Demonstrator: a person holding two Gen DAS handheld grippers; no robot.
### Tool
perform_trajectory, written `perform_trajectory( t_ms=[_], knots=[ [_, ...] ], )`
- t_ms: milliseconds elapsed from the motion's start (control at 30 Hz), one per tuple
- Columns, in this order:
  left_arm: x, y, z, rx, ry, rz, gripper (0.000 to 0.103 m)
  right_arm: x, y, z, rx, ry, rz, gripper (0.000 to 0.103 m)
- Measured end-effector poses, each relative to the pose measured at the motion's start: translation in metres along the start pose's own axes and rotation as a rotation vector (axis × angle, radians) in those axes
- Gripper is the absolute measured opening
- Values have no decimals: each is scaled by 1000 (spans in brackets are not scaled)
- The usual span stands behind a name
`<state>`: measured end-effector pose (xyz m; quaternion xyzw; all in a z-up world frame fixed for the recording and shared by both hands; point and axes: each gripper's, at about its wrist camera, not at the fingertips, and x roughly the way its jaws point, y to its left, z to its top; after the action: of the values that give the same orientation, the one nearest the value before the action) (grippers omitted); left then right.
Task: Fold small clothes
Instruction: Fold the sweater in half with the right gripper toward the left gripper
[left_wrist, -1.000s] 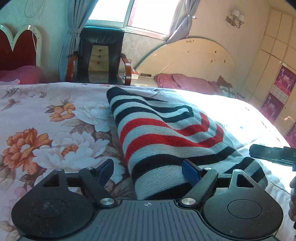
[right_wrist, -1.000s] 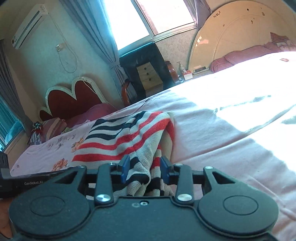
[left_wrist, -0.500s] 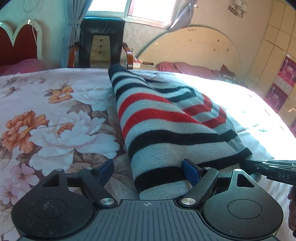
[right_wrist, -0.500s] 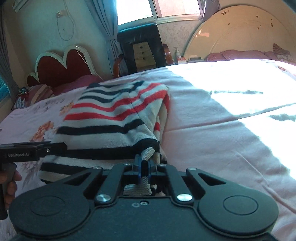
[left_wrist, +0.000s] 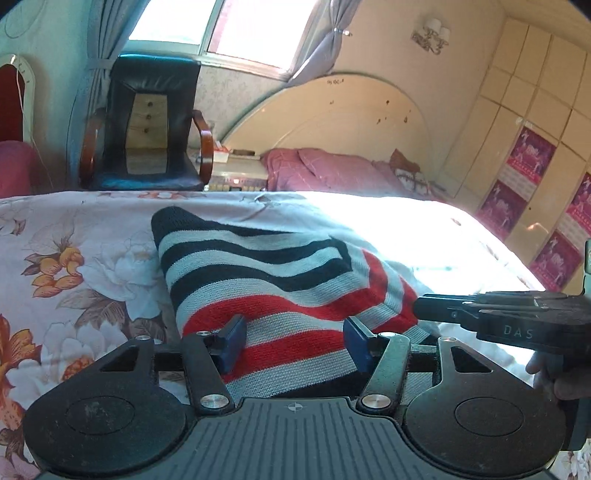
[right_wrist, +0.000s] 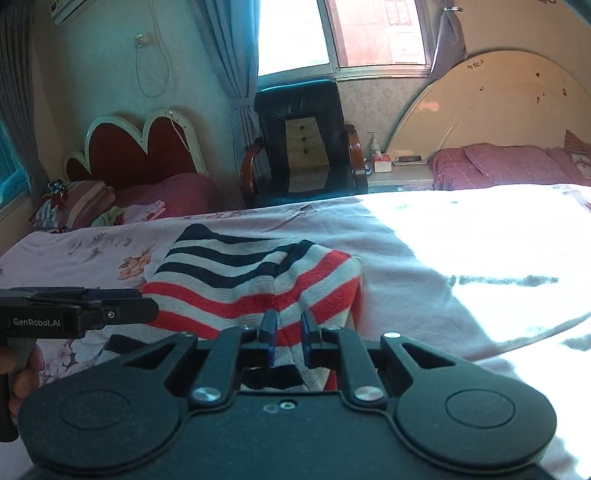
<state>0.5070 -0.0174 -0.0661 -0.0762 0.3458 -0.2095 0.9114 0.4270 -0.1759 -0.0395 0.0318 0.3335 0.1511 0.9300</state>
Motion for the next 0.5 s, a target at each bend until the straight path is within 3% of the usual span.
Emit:
perform_trajectory(
  t_ms=[133,233,467,500],
  knots=[
    [17,-14,-7,76,33,36,58,37,3,-10,-110,103,-58,6],
    [24,-26,-14,145,24,68,58,39,-4,-17,-81,85,-62,6],
    [2,-25,-8,151,21,68,58,34,-2,-14,-75,80,-87,6],
    [-6,-24,-8,145,9,74,58,29,0,-12,-76,82,-86,11]
  ],
)
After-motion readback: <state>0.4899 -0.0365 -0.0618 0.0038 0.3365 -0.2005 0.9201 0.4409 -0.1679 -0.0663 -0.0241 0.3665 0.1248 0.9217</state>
